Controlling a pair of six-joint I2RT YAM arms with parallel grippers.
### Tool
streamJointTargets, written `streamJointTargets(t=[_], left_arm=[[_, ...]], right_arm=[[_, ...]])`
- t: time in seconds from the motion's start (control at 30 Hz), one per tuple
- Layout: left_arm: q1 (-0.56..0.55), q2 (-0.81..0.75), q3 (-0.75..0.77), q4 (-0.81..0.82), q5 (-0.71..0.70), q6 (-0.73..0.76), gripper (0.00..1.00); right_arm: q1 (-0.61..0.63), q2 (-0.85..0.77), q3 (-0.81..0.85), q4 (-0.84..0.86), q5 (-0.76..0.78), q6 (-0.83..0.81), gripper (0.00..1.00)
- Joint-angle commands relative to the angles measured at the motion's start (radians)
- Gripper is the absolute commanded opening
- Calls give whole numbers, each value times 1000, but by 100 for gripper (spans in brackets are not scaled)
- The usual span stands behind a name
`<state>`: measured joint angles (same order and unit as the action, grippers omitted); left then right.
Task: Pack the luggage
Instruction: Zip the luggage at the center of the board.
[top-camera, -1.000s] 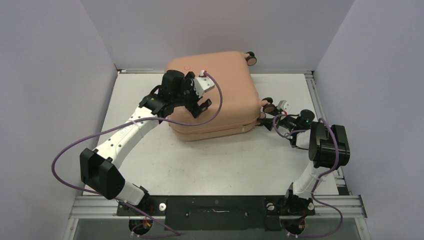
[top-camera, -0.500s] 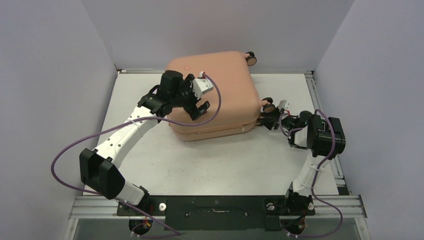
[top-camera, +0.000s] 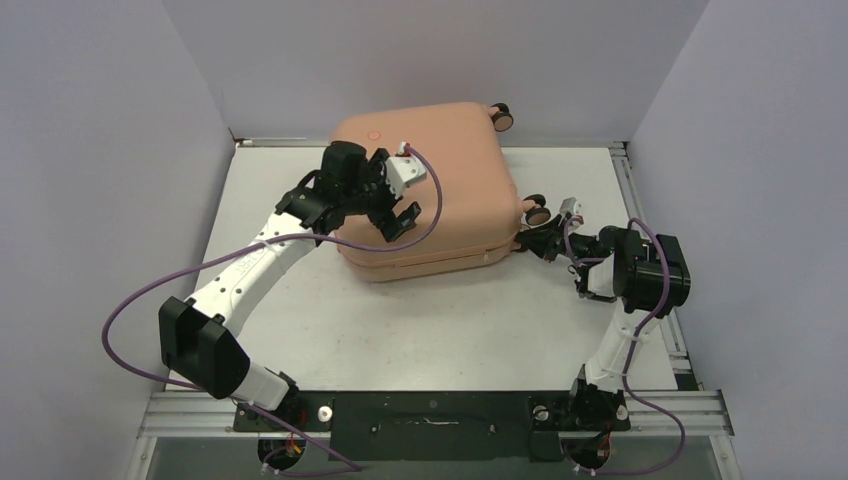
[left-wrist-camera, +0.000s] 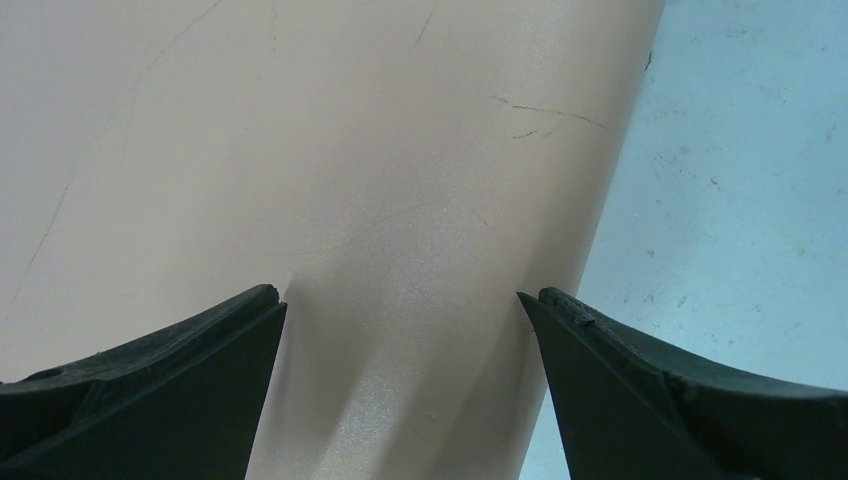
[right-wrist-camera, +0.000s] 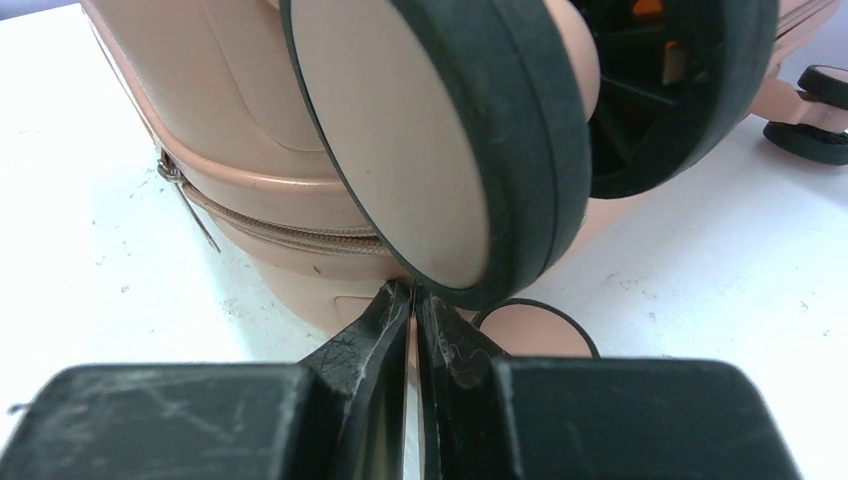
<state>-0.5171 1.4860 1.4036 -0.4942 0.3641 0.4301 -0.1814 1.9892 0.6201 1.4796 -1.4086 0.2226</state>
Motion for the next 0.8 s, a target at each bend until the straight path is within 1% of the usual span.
streamJointTargets(t=[0.0, 0.1, 0.2, 0.27, 0.4, 0.53, 0.57, 0.63, 0.7, 0.77], left_arm=[[-24, -40, 45, -8, 29, 27, 100], [-66, -41, 58, -60, 35, 88, 92], [-120, -37, 71, -77, -8, 116, 90], [-154, -27, 80, -78, -63, 129, 90], [-222, 9, 105, -66, -195, 139, 89], [-302, 48, 103, -31, -339, 159, 88], [-330, 57, 88, -6, -424, 180, 89], [-380, 74, 44, 52, -543, 242, 90], [-413, 86, -4, 118, -644, 273, 96], [-431, 93, -37, 169, -680, 297, 96]], right_arm=[[11, -92, -21, 302, -15, 13, 5], [-3, -121, -49, 303, -38, 4, 5], [-13, -154, -97, 307, -68, -34, 5], [-16, -183, -141, 308, -75, -63, 5], [-20, -244, -212, 309, -80, -124, 5], [-21, -258, -223, 306, -68, -125, 5], [-21, -255, -220, 307, -62, -121, 5], [-20, -243, -209, 309, -49, -107, 5], [-18, -238, -202, 309, -39, -98, 5], [-17, -239, -201, 309, -35, -94, 5]])
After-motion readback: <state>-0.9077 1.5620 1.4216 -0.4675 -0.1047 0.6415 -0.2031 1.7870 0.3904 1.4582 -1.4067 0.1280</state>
